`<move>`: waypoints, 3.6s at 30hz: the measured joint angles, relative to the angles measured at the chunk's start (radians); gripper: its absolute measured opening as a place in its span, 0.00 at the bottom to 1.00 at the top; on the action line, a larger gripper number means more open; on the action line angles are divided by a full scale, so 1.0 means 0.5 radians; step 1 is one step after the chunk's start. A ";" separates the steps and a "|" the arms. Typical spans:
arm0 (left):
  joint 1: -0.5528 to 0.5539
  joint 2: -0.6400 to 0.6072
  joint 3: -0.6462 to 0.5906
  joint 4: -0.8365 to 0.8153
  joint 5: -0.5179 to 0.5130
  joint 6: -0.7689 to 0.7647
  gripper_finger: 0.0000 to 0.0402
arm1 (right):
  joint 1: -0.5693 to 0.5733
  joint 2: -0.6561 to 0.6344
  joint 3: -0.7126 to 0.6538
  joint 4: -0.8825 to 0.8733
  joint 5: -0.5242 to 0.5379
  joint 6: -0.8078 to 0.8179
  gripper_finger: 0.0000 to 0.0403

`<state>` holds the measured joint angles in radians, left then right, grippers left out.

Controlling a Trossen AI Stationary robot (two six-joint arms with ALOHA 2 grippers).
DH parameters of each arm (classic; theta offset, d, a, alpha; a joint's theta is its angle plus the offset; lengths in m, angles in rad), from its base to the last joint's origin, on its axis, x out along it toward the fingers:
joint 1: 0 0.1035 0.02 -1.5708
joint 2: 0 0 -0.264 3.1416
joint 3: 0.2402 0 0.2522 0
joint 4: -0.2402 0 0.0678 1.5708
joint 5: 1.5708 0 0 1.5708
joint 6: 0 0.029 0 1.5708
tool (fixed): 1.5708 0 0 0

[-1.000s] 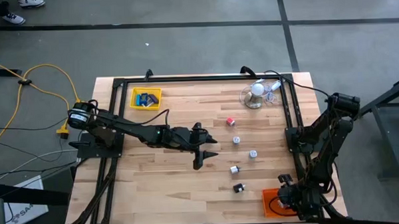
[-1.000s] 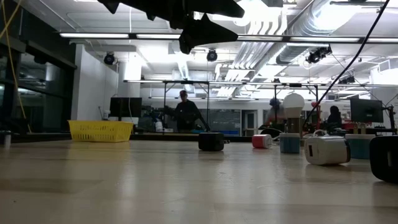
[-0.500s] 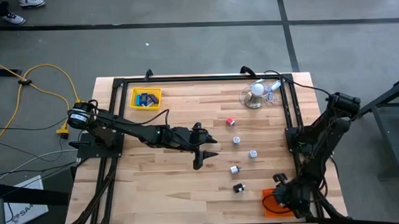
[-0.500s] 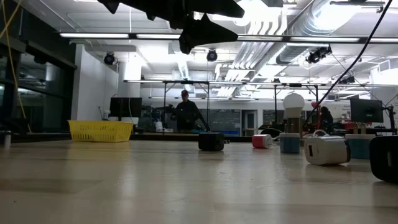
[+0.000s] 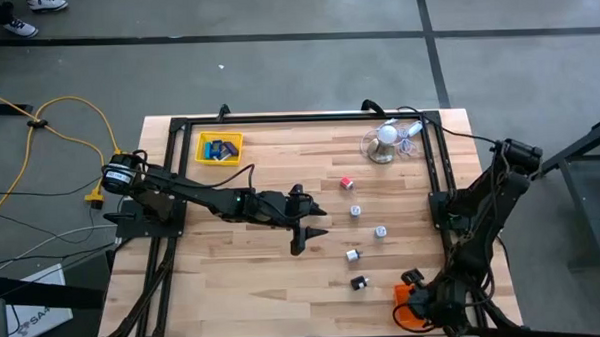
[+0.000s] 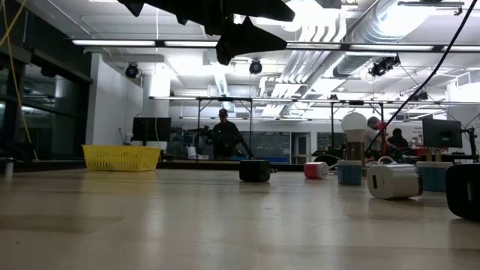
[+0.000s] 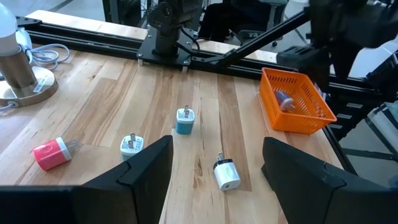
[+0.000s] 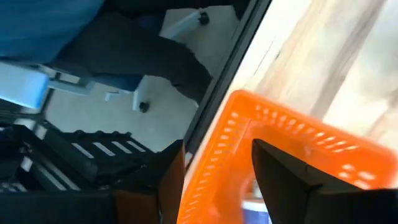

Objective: Pick & Place Office items
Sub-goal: Put the bottom blue charger adapter into the orange bin

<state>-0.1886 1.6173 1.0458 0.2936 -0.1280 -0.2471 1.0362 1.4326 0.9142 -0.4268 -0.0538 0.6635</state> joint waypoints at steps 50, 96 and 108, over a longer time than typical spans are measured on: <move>-0.140 0.001 0.000 -0.200 0.002 0.015 0.60 | -1.236 -0.001 -0.076 -1.199 0.457 -0.875 0.47; -0.140 0.001 0.001 -0.214 0.001 0.015 0.60 | -1.333 -0.002 -0.353 -0.512 0.282 -1.075 0.47; -0.140 0.001 0.001 -0.214 0.002 0.015 0.60 | -1.333 -0.002 -0.352 -0.498 0.281 -1.067 0.40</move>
<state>-0.2584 1.6176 1.0461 0.1867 -0.1272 -0.2398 0.3698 1.4319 0.7383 -0.6758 0.0864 0.1299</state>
